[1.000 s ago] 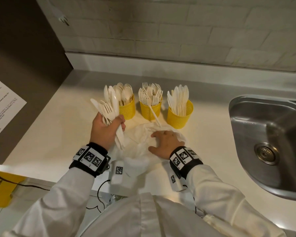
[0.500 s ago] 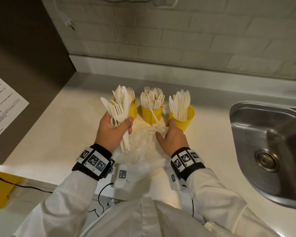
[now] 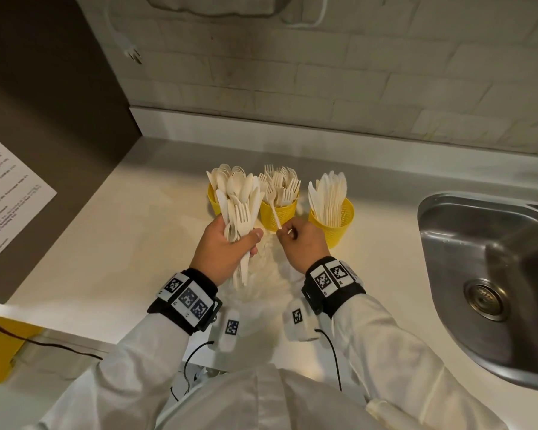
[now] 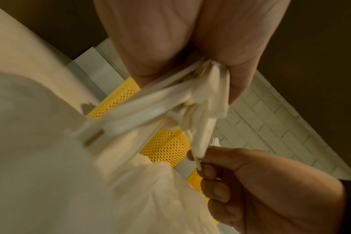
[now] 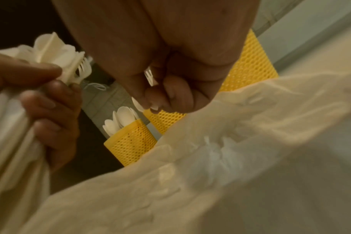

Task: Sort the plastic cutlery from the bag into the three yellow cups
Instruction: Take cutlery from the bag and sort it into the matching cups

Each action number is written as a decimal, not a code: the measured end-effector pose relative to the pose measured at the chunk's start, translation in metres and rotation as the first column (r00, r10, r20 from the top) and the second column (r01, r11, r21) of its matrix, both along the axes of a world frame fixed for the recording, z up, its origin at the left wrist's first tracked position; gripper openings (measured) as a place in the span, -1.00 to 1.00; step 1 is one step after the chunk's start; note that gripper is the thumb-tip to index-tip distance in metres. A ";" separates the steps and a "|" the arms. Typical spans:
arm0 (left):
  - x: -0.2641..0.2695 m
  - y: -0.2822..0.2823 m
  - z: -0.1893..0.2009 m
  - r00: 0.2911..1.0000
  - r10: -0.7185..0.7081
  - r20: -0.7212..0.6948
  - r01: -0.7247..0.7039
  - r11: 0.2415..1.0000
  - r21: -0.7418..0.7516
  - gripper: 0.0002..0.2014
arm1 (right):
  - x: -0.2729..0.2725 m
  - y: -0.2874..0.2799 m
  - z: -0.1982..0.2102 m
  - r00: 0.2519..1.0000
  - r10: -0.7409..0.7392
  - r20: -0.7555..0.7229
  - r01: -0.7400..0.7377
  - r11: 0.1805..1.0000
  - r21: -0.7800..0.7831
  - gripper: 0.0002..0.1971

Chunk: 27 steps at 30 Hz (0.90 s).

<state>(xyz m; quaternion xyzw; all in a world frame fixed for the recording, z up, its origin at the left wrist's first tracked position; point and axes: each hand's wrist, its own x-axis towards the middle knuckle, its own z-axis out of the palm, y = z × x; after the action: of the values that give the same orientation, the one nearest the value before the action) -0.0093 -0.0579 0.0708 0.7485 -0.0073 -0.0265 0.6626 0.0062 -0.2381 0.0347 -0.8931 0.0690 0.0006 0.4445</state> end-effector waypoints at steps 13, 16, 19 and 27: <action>0.023 -0.020 0.006 0.999 -0.004 0.033 0.002 0.998 0.062 -0.77 | -0.023 0.008 0.008 0.994 0.105 0.039 -0.112 0.958 0.263 -0.90; 0.028 -0.023 0.010 0.999 -0.016 0.031 0.014 0.998 0.067 -0.78 | -0.022 0.002 0.016 0.988 0.133 0.076 -0.147 0.966 0.214 -0.92; 0.030 -0.024 0.014 0.999 -0.032 0.033 0.030 0.997 0.065 -0.74 | -0.017 -0.001 0.023 0.982 0.159 0.100 -0.175 0.970 0.171 -0.92; 0.036 -0.024 0.022 0.996 -0.065 0.057 0.059 0.993 0.105 -0.70 | 0.008 -0.004 0.060 0.994 -0.026 0.107 -0.031 0.866 0.498 -0.86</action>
<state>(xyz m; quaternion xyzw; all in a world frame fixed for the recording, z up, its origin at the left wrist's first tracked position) 0.0263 -0.0821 0.0927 0.7814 -0.0490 -0.0249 0.6216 0.0141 -0.2419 0.0942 -0.7466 0.0408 -0.0305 0.6633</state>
